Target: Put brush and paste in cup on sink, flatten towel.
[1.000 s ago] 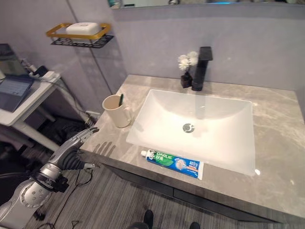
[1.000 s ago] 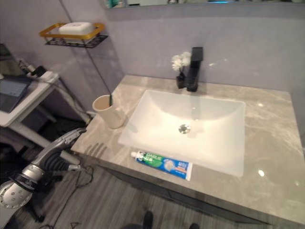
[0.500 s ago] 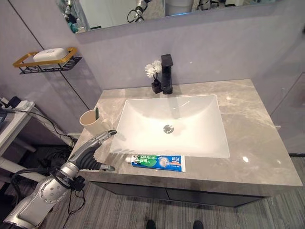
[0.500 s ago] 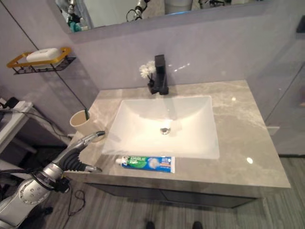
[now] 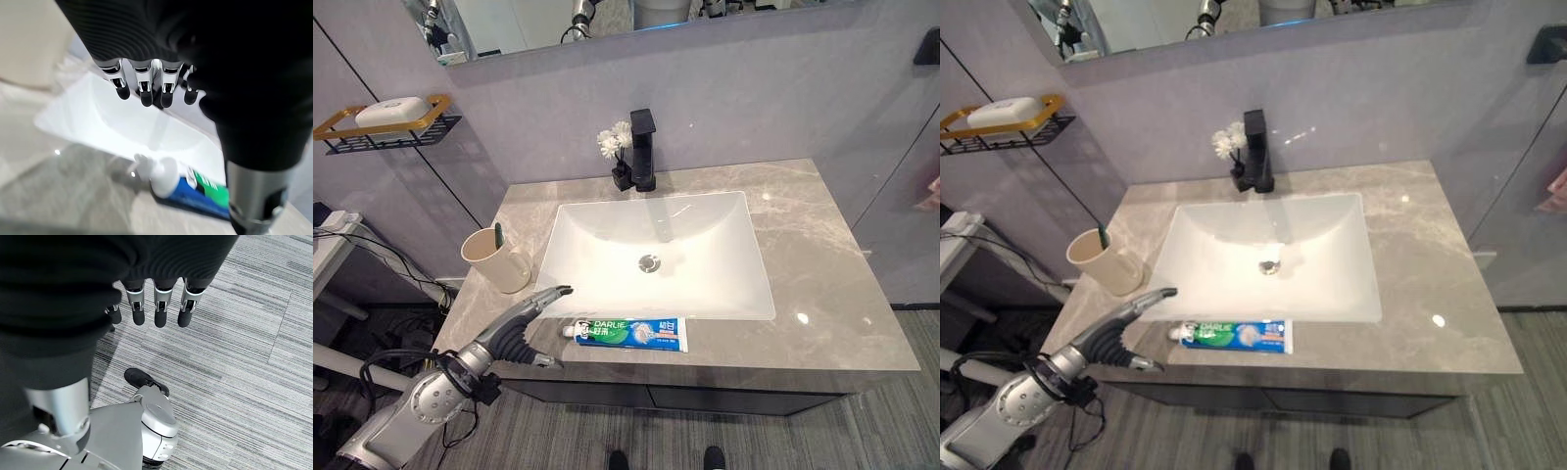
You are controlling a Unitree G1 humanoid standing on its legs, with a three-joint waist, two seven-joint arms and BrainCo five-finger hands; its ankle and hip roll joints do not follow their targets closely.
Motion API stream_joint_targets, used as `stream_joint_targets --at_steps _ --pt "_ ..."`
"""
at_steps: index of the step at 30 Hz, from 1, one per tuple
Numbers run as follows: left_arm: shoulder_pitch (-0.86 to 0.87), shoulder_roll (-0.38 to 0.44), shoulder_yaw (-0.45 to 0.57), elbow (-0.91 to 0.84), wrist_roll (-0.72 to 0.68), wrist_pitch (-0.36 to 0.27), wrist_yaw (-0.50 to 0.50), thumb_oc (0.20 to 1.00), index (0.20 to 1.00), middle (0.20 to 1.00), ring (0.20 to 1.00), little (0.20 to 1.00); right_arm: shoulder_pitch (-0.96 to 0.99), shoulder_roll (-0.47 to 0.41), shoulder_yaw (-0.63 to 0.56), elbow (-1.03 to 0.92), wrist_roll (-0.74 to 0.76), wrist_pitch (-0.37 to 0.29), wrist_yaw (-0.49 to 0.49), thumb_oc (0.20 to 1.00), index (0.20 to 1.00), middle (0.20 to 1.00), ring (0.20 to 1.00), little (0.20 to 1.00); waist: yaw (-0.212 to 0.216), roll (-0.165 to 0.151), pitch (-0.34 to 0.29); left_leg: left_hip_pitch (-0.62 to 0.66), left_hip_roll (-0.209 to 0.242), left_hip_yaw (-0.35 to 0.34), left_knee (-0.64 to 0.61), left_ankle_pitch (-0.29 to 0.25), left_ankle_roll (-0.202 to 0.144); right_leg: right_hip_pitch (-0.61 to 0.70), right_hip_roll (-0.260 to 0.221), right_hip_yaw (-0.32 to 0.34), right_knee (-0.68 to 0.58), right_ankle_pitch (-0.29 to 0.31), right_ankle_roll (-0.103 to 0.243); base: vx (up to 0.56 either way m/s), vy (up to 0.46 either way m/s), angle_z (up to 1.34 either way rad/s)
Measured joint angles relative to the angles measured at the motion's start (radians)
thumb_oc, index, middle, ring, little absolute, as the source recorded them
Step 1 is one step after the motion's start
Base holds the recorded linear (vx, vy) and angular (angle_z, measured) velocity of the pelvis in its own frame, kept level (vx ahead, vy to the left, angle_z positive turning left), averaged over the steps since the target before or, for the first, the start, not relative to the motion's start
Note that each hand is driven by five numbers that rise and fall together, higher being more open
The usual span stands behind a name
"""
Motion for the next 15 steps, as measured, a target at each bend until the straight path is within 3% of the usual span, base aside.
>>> stream_joint_targets --at_steps 6,15 --pt "-0.050 -0.002 -0.077 0.010 -0.008 0.002 -0.020 1.000 1.000 1.000 1.000 1.000 -0.003 0.014 0.000 0.023 0.000 0.002 0.000 1.000 1.000 1.000 1.000 1.000 -0.005 -0.012 0.002 0.003 0.000 0.002 0.000 -0.001 0.000 0.001 0.000 0.006 0.000 -0.001 0.002 0.01 -0.009 -0.02" --pt "-0.081 -0.005 -0.110 0.022 -0.030 0.003 -0.028 1.000 1.000 1.000 1.000 1.000 0.006 0.016 0.000 0.022 -0.001 0.005 0.000 1.000 1.000 1.000 1.000 1.000 -0.008 -0.011 0.002 -0.013 0.000 0.002 0.000 0.000 0.000 -0.017 0.000 0.006 0.000 0.002 0.001 0.00 0.000 0.00"
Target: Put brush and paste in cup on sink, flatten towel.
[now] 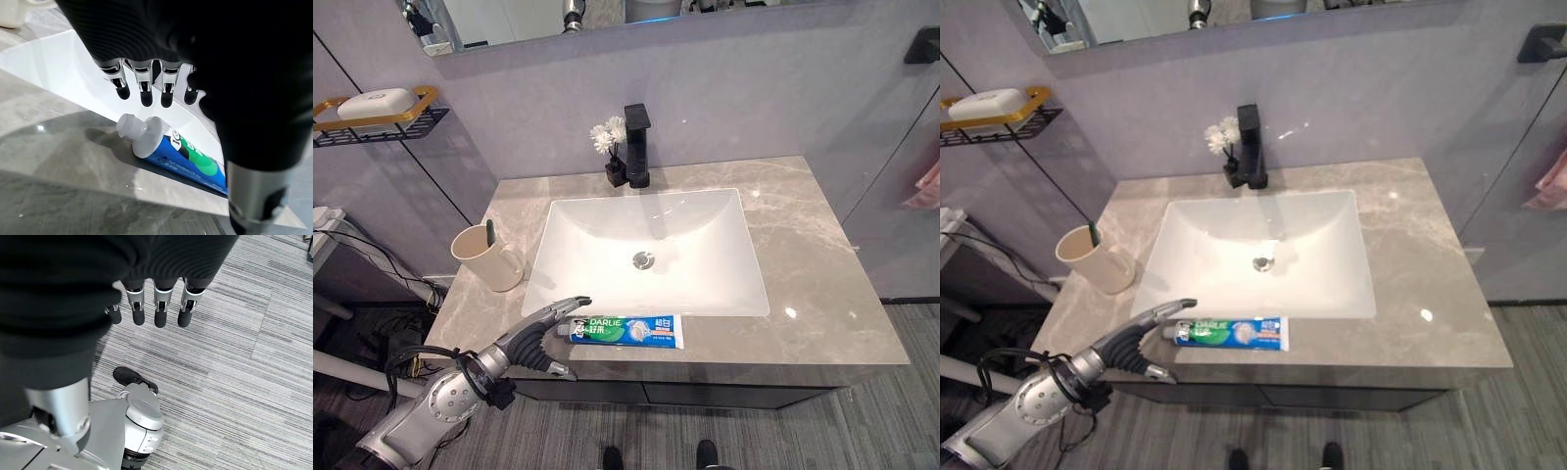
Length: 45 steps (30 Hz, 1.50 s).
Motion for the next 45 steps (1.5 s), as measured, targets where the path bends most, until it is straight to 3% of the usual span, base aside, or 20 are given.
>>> stream_joint_targets --at_steps 6,9,14,21,22,23,30,45 --pt "-0.038 0.000 -0.043 0.014 0.000 0.000 -0.008 1.000 1.000 1.000 1.000 1.000 -0.012 0.002 0.000 -0.002 0.000 -0.001 -0.001 1.000 1.000 1.000 1.000 1.000 0.000 0.001 -0.001 0.000 0.000 0.004 0.000 0.000 0.000 -0.002 0.000 0.004 0.000 0.000 0.000 0.00 0.000 0.00" --pt "-0.038 0.000 -0.048 0.016 0.001 0.000 -0.010 0.887 0.887 0.887 0.887 0.887 -0.011 0.002 0.000 -0.001 0.000 -0.001 -0.001 1.000 1.000 1.000 1.000 1.000 -0.001 0.001 -0.001 0.000 0.000 0.006 0.000 0.000 0.000 -0.003 0.000 0.006 0.000 0.000 0.000 0.00 0.000 0.00" --pt "-0.036 0.000 -0.049 0.023 0.002 0.000 -0.012 0.802 0.802 0.802 0.802 0.802 -0.011 0.002 0.000 -0.001 0.000 -0.001 -0.002 1.000 1.000 1.000 1.000 1.000 0.000 0.001 -0.001 -0.001 0.000 0.006 0.000 0.000 0.000 -0.005 0.000 0.007 0.000 -0.001 0.001 0.00 0.000 0.00" --pt "-0.050 0.000 -0.054 0.044 0.019 0.000 -0.007 0.793 0.793 0.793 0.793 0.793 -0.013 0.003 0.000 0.001 0.000 0.000 -0.003 1.000 1.000 1.000 1.000 1.000 -0.001 0.003 -0.010 -0.014 0.000 0.007 0.000 0.000 0.000 -0.018 0.000 0.007 0.000 0.001 0.001 0.00 -0.001 0.00" --pt "-0.055 0.000 -0.056 0.050 0.039 -0.001 -0.007 0.718 0.718 0.718 0.718 0.718 -0.014 0.003 0.000 0.000 0.000 0.000 -0.003 1.000 1.000 1.000 1.000 1.000 0.000 0.003 -0.010 -0.014 0.000 0.007 0.000 0.000 0.000 -0.018 0.000 0.007 0.000 0.002 0.001 0.00 0.000 0.00" --pt "-0.059 -0.001 -0.056 0.053 0.043 -0.001 -0.007 0.583 0.583 0.583 0.583 0.583 -0.014 0.003 0.000 0.000 0.000 -0.001 -0.003 1.000 1.000 1.000 1.000 1.000 -0.001 0.003 -0.010 -0.014 0.000 0.007 0.000 0.000 0.000 -0.018 0.000 0.007 0.000 0.003 -0.001 0.00 0.000 0.00" --pt "-0.139 -0.014 -0.055 0.088 0.089 0.004 -0.004 0.238 0.238 0.238 0.238 0.238 -0.019 0.003 0.000 0.000 0.000 -0.001 -0.021 1.000 1.000 1.000 1.000 1.000 -0.010 0.003 -0.012 -0.009 0.000 0.007 0.000 0.000 0.000 -0.014 0.001 0.007 0.000 0.005 -0.003 0.00 0.000 0.00" --pt "-0.126 -0.030 -0.085 0.101 0.142 -0.001 0.009 0.200 0.200 0.200 0.200 0.200 -0.025 0.009 -0.002 0.021 0.005 -0.001 -0.022 1.000 1.000 1.000 1.000 1.000 -0.008 -0.019 -0.036 0.004 0.001 0.002 0.000 -0.001 -0.001 0.007 0.002 0.004 0.000 0.001 0.001 0.00 0.000 0.00"
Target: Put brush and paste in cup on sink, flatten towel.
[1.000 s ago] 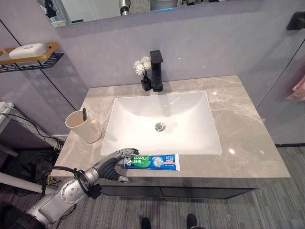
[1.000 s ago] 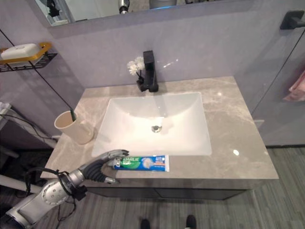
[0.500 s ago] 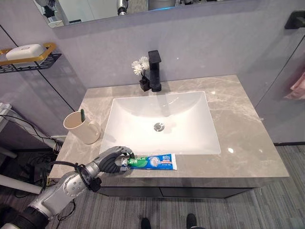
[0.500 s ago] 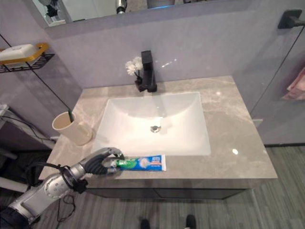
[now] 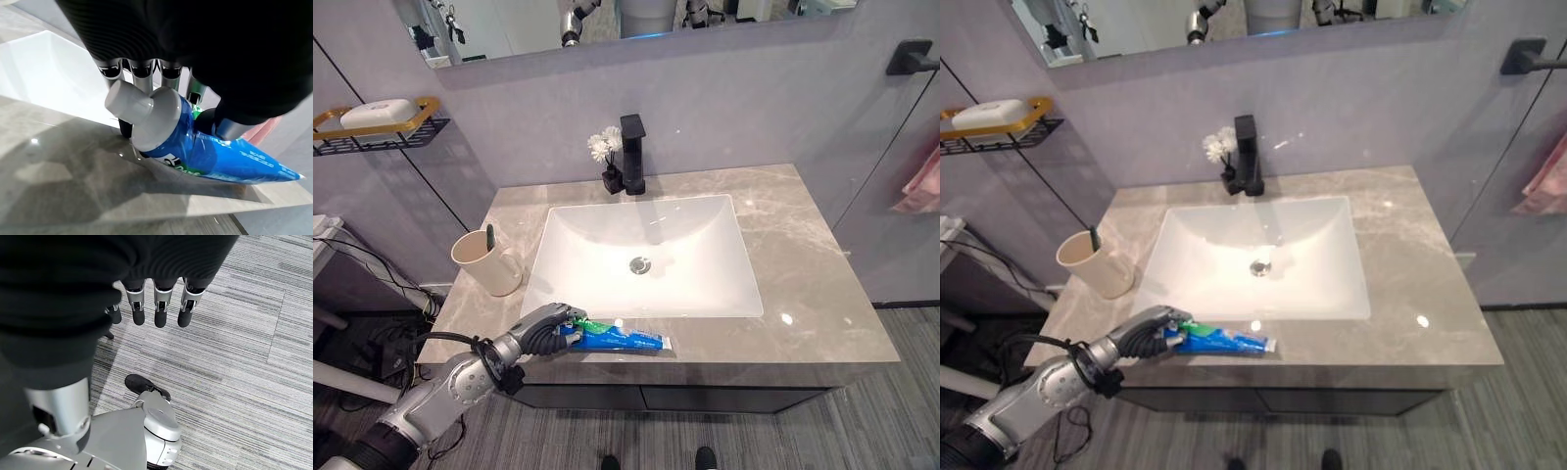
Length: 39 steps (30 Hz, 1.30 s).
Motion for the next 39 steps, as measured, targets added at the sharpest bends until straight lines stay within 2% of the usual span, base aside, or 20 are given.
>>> stream_joint_targets --at_steps 7,16,21,24,29,31,34,39 --pt "-0.008 0.001 0.000 0.003 0.074 -0.005 0.034 0.200 0.200 0.200 0.200 0.200 -0.004 0.004 -0.047 0.019 0.078 0.001 -0.003 1.000 1.000 1.000 1.000 1.000 0.002 -0.030 -0.015 0.004 0.000 -0.004 0.000 0.000 0.000 0.007 0.000 -0.004 0.000 -0.001 0.000 0.00 0.002 0.00" --pt "-0.065 0.004 0.007 0.067 0.184 0.002 0.126 0.200 0.200 0.200 0.200 0.200 -0.005 0.007 -0.203 0.078 0.238 0.005 -0.018 1.000 1.000 1.000 1.000 1.000 0.007 -0.080 -0.041 0.014 0.000 -0.007 0.000 0.000 -0.001 0.016 0.000 -0.007 0.000 -0.001 -0.001 -0.01 0.004 0.00" --pt "-0.121 0.002 0.014 0.126 0.232 0.042 0.205 0.200 0.200 0.200 0.200 0.200 -0.011 -0.001 -0.281 0.080 0.370 0.004 -0.023 1.000 1.000 1.000 1.000 1.000 0.002 -0.111 -0.051 0.015 0.000 -0.007 0.000 -0.004 0.002 0.017 0.000 -0.008 0.003 -0.001 -0.001 0.00 0.000 0.00" --pt "-0.124 0.000 0.038 0.138 0.254 0.057 0.232 0.200 0.200 0.200 0.200 0.200 -0.016 -0.008 -0.286 0.076 0.407 0.004 -0.026 1.000 1.000 1.000 1.000 1.000 -0.005 -0.130 -0.058 0.017 0.000 -0.006 0.001 -0.001 0.001 0.016 0.000 -0.007 0.007 -0.001 -0.001 0.00 0.000 0.00" --pt "-0.163 0.000 0.046 0.155 0.272 0.071 0.280 0.200 0.200 0.200 0.200 0.200 -0.037 -0.031 -0.365 0.068 0.462 0.003 -0.058 1.000 1.000 1.000 1.000 1.000 -0.021 -0.151 -0.069 0.019 -0.002 -0.001 0.001 -0.002 0.003 0.016 -0.001 -0.003 0.008 0.000 -0.001 0.00 0.006 -0.01" --pt "-0.201 0.000 0.049 0.153 0.293 0.072 0.309 0.200 0.200 0.200 0.200 0.200 -0.036 -0.056 -0.448 0.033 0.523 -0.002 -0.082 1.000 1.000 1.000 1.000 1.000 -0.024 -0.155 -0.068 0.020 -0.002 0.001 0.001 -0.002 0.003 0.016 -0.001 0.000 0.008 0.000 0.000 0.00 0.005 -0.02" --pt "-0.235 -0.002 0.056 0.153 0.298 0.075 0.356 0.200 0.200 0.200 0.200 0.200 -0.042 -0.087 -0.492 -0.034 0.606 -0.019 -0.120 1.000 1.000 1.000 1.000 1.000 -0.042 -0.161 -0.060 0.034 -0.001 0.003 0.001 -0.002 0.003 0.029 0.000 0.003 0.008 0.000 0.000 0.00 0.012 -0.02" --pt "-0.242 -0.001 0.083 0.147 0.357 0.093 0.393 0.200 0.200 0.200 0.200 0.200 -0.020 -0.115 -0.578 -0.259 0.621 -0.062 -0.214 1.000 1.000 1.000 1.000 1.000 -0.054 -0.159 -0.055 0.042 0.000 0.028 0.000 -0.016 0.002 0.027 0.001 0.027 0.005 0.000 0.003 0.00 0.021 -0.14"
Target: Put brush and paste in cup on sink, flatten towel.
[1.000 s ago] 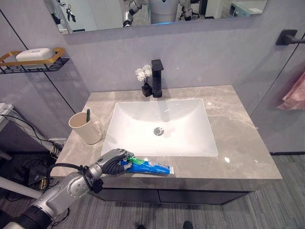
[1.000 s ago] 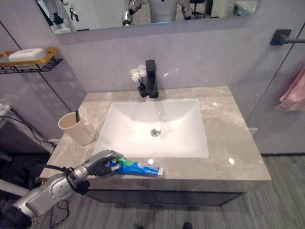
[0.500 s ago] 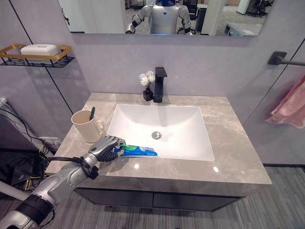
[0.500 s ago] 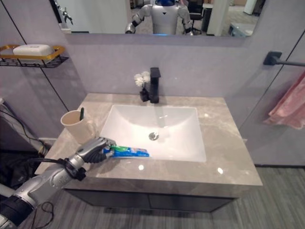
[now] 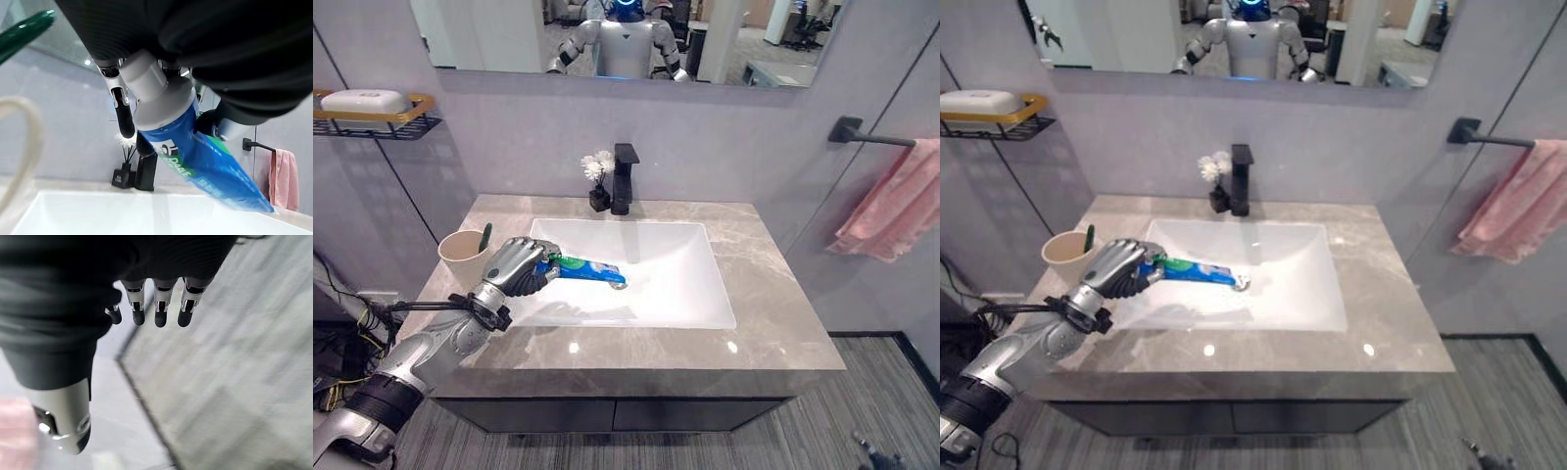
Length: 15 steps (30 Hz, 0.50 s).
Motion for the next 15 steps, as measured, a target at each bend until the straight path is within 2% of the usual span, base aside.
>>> stream_joint_targets --at_steps 5,10,15 --pt "-0.002 0.001 0.059 -0.004 0.059 0.009 0.043 0.200 0.200 0.200 0.200 0.200 0.036 -0.009 -0.062 -0.340 -0.077 -0.034 -0.143 1.000 1.000 1.000 1.000 1.000 -0.023 0.002 0.002 0.011 0.000 0.007 0.000 0.002 0.002 0.002 0.000 0.006 0.003 0.002 -0.003 0.01 0.014 -0.04" --pt "-0.045 0.008 0.086 -0.009 0.077 0.022 0.078 0.200 0.200 0.200 0.200 0.200 0.031 -0.021 -0.083 -0.558 -0.234 -0.051 -0.251 1.000 1.000 1.000 1.000 1.000 -0.032 0.001 0.001 0.012 -0.001 0.008 0.001 0.002 0.003 0.002 0.000 0.006 0.003 0.004 -0.004 0.00 0.000 0.00" --pt "-0.164 0.010 0.088 -0.016 0.094 0.040 0.098 0.200 0.200 0.200 0.200 0.200 -0.011 -0.045 -0.074 -0.842 -0.382 -0.051 -0.258 1.000 1.000 1.000 1.000 1.000 -0.036 0.001 0.001 0.017 -0.001 0.022 0.001 0.001 0.004 0.002 0.000 0.016 0.003 0.008 -0.004 0.00 0.015 -0.06"
